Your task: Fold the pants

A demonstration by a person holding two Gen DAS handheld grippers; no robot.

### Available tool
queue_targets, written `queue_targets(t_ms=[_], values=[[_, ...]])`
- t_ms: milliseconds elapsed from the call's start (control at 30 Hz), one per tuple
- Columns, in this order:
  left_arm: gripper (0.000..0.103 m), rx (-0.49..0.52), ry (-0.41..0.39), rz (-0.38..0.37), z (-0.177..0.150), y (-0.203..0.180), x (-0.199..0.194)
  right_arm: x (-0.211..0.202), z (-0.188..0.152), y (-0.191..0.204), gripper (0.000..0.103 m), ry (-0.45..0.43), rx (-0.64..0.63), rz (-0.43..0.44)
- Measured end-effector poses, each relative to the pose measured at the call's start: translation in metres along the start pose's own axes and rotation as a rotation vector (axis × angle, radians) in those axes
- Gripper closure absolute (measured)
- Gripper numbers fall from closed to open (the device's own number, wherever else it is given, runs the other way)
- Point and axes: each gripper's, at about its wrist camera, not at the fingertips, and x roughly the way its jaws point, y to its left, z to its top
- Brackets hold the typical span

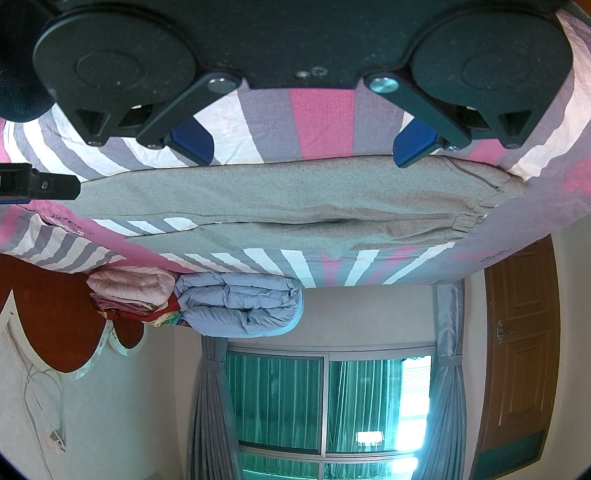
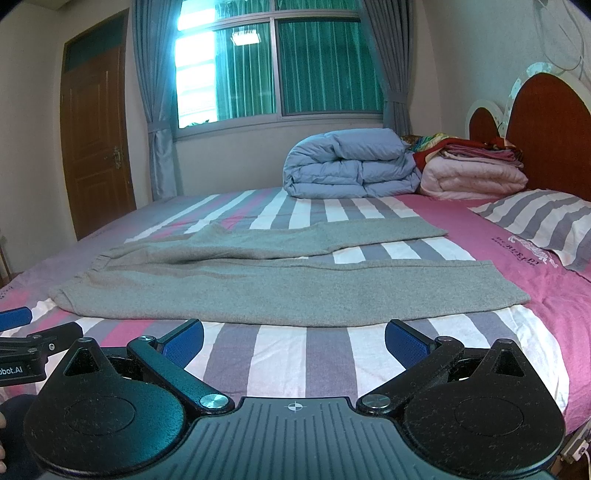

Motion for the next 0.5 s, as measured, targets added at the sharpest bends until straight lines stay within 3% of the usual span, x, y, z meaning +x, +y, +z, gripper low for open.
queue_targets(t_ms=[267, 400, 500], values=[[0.006, -0.057, 0.021, 0.004, 0.0, 0.011, 0.002, 0.0, 0.0, -0.002, 0.0, -0.001, 0.016, 0.007], [0.006, -0.122, 0.063, -0.066, 0.006, 0.042, 0.012, 0.006, 0.01, -0.012, 0.0, -0.021, 0.039, 0.065], [0.006, -0.082, 0.077, -0.013, 0.021, 0.068, 0.029, 0.019, 0.027, -0.019, 0.0, -0.059, 0.021, 0.089]])
